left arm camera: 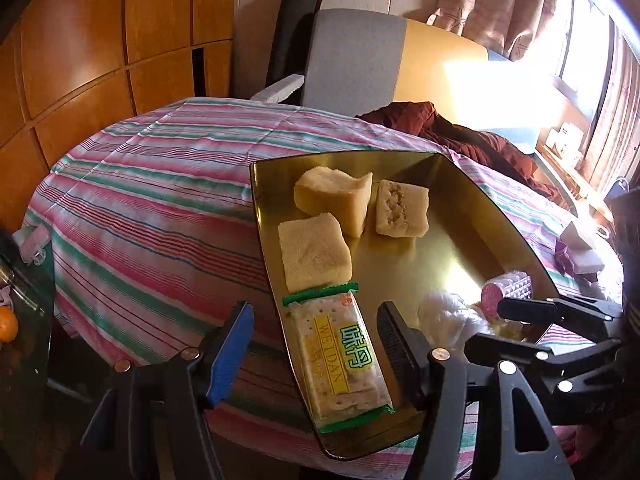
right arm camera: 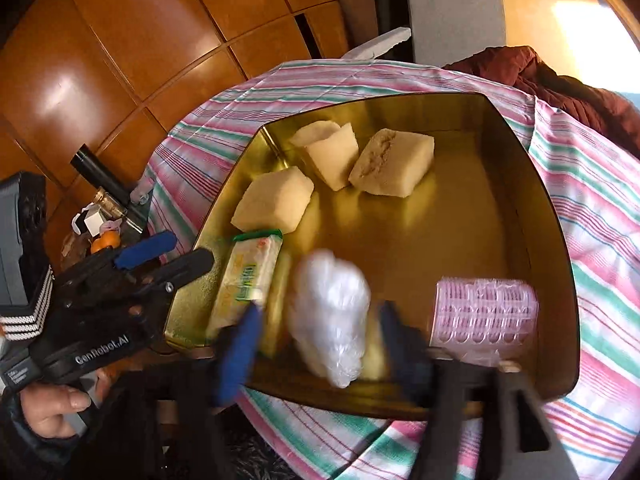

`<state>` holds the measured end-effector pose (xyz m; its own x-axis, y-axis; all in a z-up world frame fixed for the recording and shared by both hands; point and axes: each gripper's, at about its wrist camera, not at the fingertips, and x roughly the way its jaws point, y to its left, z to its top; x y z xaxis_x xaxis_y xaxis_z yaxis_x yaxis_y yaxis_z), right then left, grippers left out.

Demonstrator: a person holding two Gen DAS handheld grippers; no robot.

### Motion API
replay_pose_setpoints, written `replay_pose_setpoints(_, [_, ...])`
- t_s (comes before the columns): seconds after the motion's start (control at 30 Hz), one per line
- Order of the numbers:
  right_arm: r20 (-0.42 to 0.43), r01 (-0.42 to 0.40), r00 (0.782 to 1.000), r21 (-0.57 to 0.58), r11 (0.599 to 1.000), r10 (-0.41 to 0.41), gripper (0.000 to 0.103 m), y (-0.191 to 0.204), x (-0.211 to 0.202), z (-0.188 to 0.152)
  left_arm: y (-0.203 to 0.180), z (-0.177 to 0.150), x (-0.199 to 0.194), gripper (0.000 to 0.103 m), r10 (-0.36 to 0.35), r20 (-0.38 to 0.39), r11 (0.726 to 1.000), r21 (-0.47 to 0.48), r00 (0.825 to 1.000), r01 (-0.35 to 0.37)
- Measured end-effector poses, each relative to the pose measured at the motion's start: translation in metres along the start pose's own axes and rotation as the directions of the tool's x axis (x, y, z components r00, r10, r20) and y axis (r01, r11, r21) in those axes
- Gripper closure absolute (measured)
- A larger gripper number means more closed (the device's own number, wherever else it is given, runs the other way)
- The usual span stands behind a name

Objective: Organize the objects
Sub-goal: 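Carry the cracker pack and plastic bag over the gold tray and open both tools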

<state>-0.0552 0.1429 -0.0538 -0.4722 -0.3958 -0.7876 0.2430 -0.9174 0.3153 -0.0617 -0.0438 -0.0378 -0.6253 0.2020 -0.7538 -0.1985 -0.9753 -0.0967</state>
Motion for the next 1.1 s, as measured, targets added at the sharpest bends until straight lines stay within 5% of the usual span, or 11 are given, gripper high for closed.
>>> replay_pose_setpoints(0.3, [0.06, 0.083, 0.995, -0.015, 0.996, -0.082, 0.028, 0.012, -0.019, -0.014, -0.008, 0.001, -0.013, 0.038, 0.012, 0.04, 1.0, -0.009, 0.999, -0.011])
replay_pose_setpoints(0.7, [0.23, 0.258, 0.943, -0.043, 0.965, -0.242, 0.013, 0.02, -0.052, -0.017, -0.04, -0.001, -0.033, 0.038, 0.03, 0.109, 0.997, 0.066, 0.994, -0.037])
replay_pose_setpoints(1.1, [0.273, 0.304, 0.914, 0.035, 0.952, -0.302, 0.011, -0.004, -0.072, -0.019, -0.068, -0.006, -0.038, 0.038, 0.027, 0.126, 0.986, 0.157, 0.992, -0.047])
